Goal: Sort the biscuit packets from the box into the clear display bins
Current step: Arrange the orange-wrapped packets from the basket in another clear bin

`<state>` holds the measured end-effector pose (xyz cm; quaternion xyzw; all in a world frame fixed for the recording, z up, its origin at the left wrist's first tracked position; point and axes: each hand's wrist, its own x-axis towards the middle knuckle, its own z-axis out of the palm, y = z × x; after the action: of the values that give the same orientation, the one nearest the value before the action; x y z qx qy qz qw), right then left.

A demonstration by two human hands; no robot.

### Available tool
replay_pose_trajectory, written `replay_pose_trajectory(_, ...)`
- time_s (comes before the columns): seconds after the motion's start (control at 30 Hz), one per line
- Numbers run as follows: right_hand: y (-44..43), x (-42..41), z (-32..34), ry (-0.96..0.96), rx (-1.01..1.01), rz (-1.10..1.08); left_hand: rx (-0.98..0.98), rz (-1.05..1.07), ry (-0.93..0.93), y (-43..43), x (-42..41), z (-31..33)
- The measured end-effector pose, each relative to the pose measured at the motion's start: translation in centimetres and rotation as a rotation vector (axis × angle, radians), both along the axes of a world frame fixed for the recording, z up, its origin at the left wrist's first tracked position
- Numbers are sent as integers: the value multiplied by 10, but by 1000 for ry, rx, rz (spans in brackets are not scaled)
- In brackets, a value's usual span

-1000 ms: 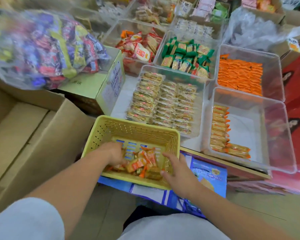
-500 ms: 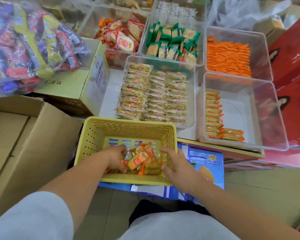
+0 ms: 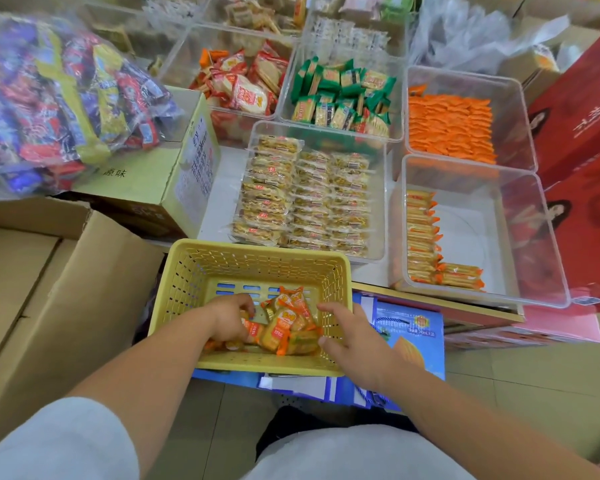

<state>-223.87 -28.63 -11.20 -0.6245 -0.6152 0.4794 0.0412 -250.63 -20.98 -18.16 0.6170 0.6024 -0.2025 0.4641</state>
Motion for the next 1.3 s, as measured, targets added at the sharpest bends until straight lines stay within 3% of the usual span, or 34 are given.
replay_pose_trajectory(0.27, 7, 8, 7, -10, -50, 80, 336, 288, -159, -20, -20, 63)
replay_pose_trajectory(0.43, 9, 19, 34, -112, 277, 31, 302, 865, -785, -61, -3, 126)
replay_pose_trajectory(0.5, 11, 25, 49, 9, 283, -8, 216, 1014, -980, -71, 22, 136)
replay_pose_trajectory(0.57, 12, 29, 63, 255, 149, -52, 135, 1095, -1098, -78, 55, 138)
replay_pose_trajectory(0.67, 17, 38, 73, 484, 39, -83, 95, 1094, -1141, -81, 107, 136)
replay_pose_trajectory(0.9, 48, 120, 68, 369, 103, -84, 143, 1151, -1180, -60, 198, 128)
replay_pose_trajectory(1.13, 73, 204, 53, 598, -73, -245, 271, 1400, -1074, -39, 310, 124)
replay_pose_trajectory(1.3, 78, 234, 52, 707, -134, -358, 378, 1330, -974, -27, 374, 134)
